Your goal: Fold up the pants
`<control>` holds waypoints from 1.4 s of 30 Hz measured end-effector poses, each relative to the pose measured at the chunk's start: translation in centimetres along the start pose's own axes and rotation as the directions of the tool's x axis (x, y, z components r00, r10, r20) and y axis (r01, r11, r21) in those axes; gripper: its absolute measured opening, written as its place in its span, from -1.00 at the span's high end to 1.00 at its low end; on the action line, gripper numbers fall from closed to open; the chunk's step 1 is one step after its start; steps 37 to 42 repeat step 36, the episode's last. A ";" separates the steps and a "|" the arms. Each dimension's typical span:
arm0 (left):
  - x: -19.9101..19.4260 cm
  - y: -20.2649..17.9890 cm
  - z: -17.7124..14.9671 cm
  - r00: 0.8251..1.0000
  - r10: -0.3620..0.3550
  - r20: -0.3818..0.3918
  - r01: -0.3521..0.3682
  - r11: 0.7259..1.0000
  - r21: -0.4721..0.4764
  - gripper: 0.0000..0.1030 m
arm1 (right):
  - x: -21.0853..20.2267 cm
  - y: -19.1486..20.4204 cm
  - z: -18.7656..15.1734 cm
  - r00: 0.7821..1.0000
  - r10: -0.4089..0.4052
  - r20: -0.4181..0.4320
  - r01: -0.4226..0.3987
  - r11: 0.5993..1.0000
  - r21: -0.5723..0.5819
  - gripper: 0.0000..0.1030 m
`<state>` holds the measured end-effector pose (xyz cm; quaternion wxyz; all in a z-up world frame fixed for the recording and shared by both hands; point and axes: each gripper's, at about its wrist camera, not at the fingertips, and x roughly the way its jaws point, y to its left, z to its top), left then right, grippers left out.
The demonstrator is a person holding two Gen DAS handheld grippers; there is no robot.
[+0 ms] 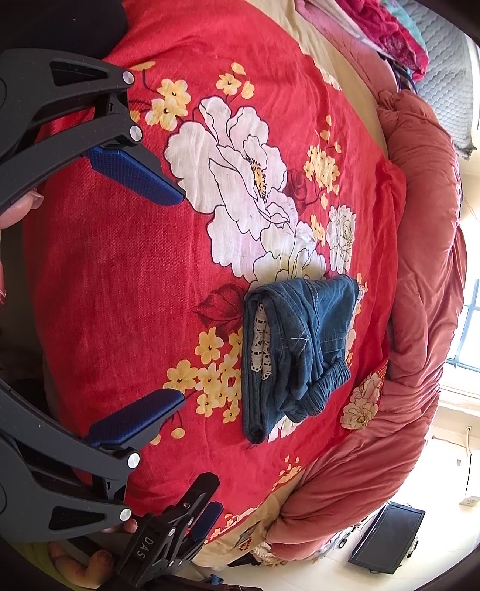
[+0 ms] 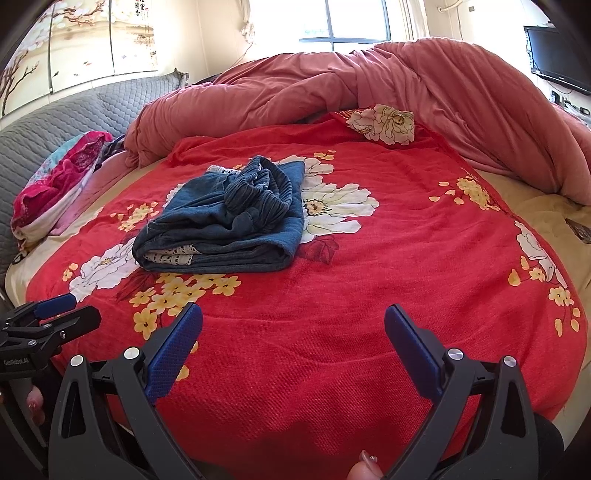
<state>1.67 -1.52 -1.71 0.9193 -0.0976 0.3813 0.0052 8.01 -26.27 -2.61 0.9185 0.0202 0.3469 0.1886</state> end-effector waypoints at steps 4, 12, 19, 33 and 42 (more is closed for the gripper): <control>0.1 0.1 0.0 1.000 0.004 -0.007 -0.004 1.000 -0.004 -0.82 | 0.0 0.0 0.0 1.000 -0.001 0.000 0.001 1.000 -0.001 -0.91; 0.2 0.0 0.0 1.000 -0.010 -0.014 0.010 1.000 -0.004 -0.82 | 0.0 0.0 0.0 1.000 -0.001 -0.001 0.001 1.000 -0.001 -0.91; -0.1 0.0 0.3 0.998 -0.068 -0.009 0.068 0.998 -0.001 -0.82 | 0.2 -0.4 0.1 1.000 -0.005 -0.015 0.005 1.000 0.009 -0.91; 3.2 11.1 10.6 0.981 0.188 -0.052 -0.191 0.979 -0.066 -0.82 | 1.8 -15.4 8.4 0.972 -0.231 -0.048 0.236 0.953 0.192 -0.91; 6.7 16.9 14.0 0.944 0.305 -0.129 -0.319 0.942 -0.109 -0.82 | 4.3 -21.7 10.4 0.920 -0.376 -0.110 0.391 0.900 0.191 -0.91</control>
